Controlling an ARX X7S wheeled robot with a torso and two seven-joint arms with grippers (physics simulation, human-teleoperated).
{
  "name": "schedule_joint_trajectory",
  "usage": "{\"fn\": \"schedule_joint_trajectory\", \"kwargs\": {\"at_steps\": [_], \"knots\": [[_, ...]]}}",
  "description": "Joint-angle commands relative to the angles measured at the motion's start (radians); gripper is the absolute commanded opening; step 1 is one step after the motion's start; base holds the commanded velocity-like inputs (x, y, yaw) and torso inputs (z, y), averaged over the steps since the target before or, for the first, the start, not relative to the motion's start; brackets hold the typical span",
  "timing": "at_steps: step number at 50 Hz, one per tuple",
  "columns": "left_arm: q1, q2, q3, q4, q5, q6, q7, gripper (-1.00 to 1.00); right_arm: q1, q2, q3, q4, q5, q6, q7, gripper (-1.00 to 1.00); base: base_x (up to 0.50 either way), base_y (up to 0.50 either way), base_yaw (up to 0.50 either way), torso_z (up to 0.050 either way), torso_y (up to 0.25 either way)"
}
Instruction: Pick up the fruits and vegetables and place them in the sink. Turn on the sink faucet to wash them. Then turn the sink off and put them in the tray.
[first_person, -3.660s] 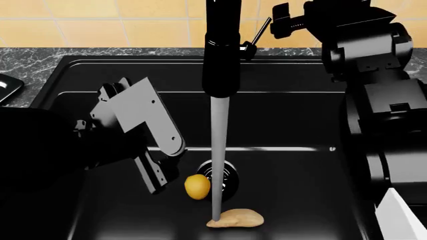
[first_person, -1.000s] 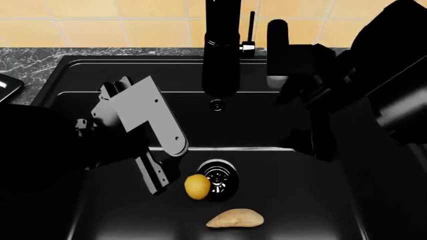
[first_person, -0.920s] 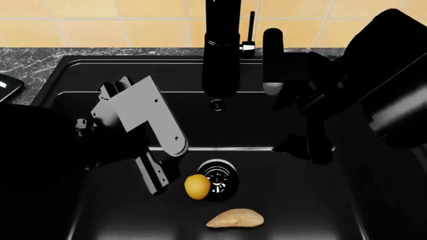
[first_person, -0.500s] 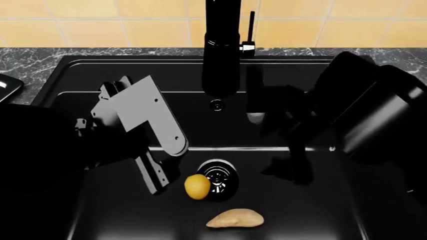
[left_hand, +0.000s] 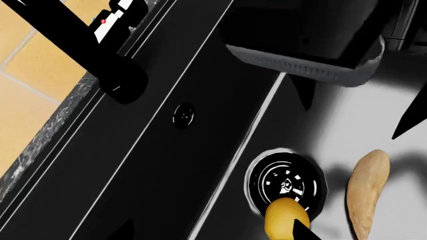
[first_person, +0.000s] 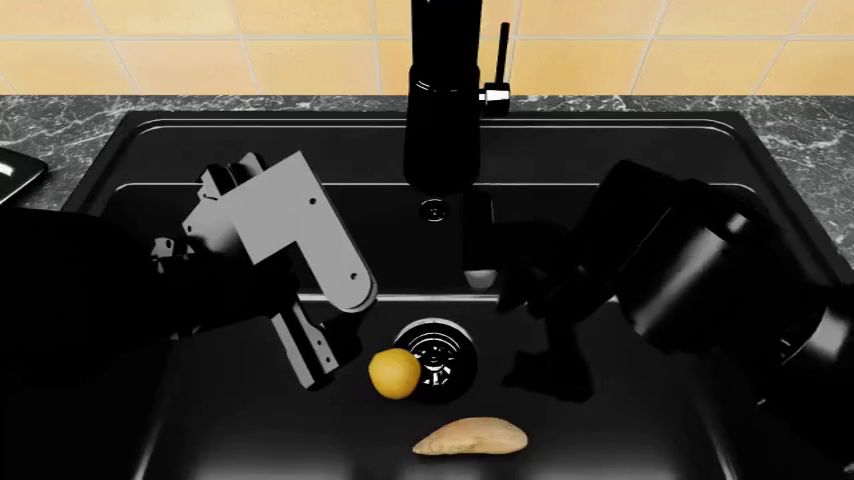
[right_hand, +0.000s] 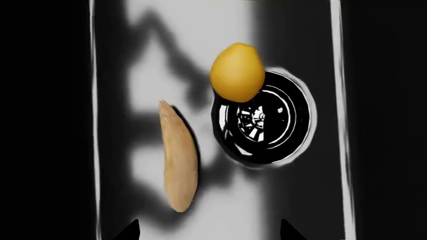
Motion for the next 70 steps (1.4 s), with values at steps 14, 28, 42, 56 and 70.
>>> {"fn": "schedule_joint_trajectory", "kwargs": {"at_steps": [14, 28, 42, 56, 70], "knots": [[-0.002, -0.009, 0.002, 0.002, -0.003, 0.006, 0.001, 1.00, -0.082, -0.070, -0.055, 0.114, 0.005, -0.058, 0.027, 1.00, 0.00, 0.00, 0.00, 0.000, 0.000], [0.001, -0.013, 0.006, 0.002, 0.001, 0.013, 0.005, 1.00, -0.119, -0.157, -0.051, 0.290, 0.002, -0.146, 0.063, 1.00, 0.00, 0.00, 0.00, 0.000, 0.000], [0.005, -0.019, 0.010, 0.004, 0.008, 0.023, 0.013, 1.00, -0.163, -0.200, -0.096, 0.349, 0.000, -0.187, 0.057, 1.00, 0.00, 0.00, 0.00, 0.000, 0.000], [0.004, -0.017, 0.014, 0.006, 0.009, 0.025, 0.013, 1.00, -0.186, -0.210, -0.126, 0.393, -0.004, -0.201, 0.057, 1.00, 0.00, 0.00, 0.00, 0.000, 0.000], [0.006, -0.021, 0.022, 0.012, 0.023, 0.034, 0.018, 1.00, -0.203, -0.223, -0.152, 0.420, -0.011, -0.201, 0.063, 1.00, 0.00, 0.00, 0.00, 0.000, 0.000]]}}
